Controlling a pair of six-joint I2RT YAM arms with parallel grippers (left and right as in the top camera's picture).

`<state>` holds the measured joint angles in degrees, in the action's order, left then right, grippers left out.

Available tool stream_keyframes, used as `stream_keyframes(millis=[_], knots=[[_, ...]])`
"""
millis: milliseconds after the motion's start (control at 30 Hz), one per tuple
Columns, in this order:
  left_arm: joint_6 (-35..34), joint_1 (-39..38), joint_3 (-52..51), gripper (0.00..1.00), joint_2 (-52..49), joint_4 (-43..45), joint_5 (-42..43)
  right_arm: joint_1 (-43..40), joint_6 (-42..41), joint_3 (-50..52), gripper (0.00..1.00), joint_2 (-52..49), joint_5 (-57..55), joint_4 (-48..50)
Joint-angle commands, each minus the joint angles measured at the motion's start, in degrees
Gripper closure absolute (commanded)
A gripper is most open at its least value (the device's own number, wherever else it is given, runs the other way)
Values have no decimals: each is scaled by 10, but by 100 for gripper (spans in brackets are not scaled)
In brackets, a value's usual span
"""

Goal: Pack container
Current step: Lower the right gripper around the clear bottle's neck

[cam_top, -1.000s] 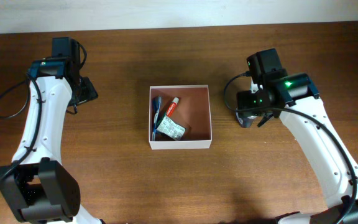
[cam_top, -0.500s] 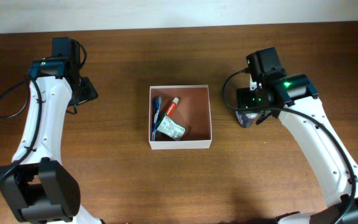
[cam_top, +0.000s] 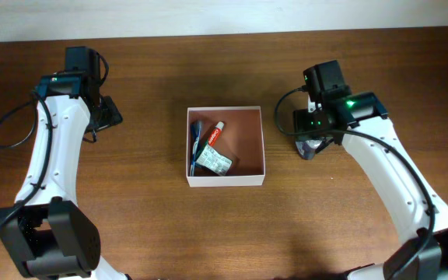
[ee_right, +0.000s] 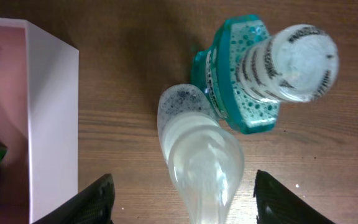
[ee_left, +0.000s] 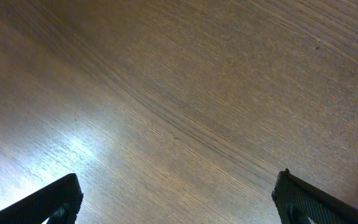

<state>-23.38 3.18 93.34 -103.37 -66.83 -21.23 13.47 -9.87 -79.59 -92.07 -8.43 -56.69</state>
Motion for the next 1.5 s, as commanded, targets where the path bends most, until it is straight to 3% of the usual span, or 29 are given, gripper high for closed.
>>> stream_keyframes(millis=[0, 933, 1467], knots=[[3, 1, 5, 1, 2, -1, 1, -4, 0, 7, 36, -14, 3, 6], [3, 1, 5, 1, 2, -1, 1, -4, 0, 7, 44, -60, 1, 23], [3, 1, 5, 0, 2, -1, 1, -4, 0, 7, 59, -60, 1, 23]])
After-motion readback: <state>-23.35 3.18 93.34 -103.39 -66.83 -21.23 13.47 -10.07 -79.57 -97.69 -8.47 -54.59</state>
